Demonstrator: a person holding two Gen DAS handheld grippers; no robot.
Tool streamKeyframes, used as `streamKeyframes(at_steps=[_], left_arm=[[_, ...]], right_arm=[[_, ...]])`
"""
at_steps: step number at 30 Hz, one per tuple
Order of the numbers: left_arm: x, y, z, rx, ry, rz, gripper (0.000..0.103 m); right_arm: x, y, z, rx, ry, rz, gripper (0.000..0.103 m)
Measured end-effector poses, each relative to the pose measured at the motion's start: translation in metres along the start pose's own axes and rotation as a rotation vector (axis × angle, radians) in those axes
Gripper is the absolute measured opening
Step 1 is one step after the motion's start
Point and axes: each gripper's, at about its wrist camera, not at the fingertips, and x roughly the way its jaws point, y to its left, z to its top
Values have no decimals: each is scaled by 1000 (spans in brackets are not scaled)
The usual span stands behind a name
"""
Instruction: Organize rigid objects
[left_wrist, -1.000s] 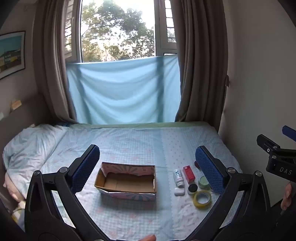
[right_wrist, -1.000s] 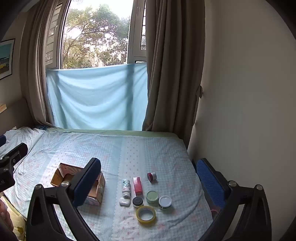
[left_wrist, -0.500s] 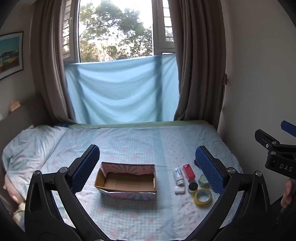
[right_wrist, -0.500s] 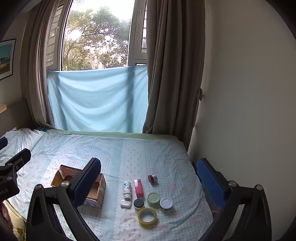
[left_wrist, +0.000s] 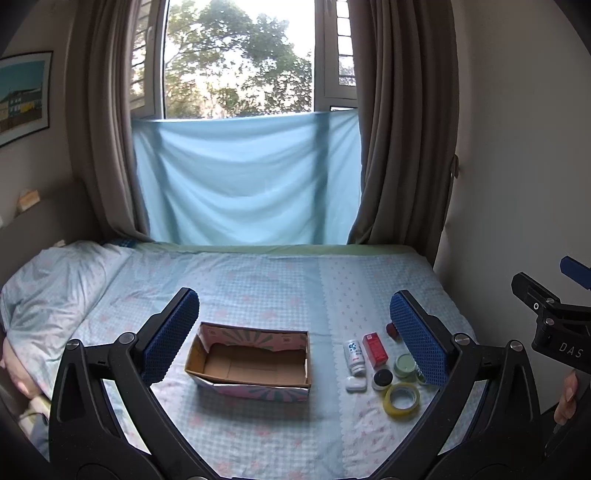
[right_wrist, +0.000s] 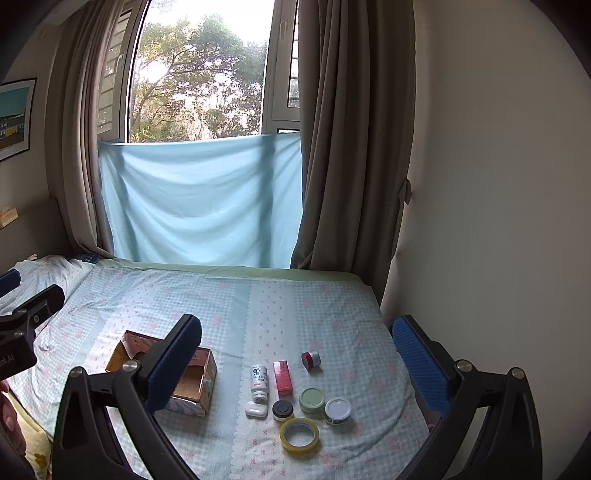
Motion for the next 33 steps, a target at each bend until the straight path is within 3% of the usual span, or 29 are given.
streamKeyframes(at_steps=[33], left_arm=[[15, 10, 7, -21, 20, 11, 102]], right_arm=[[5, 11, 3, -17, -20, 0, 103]])
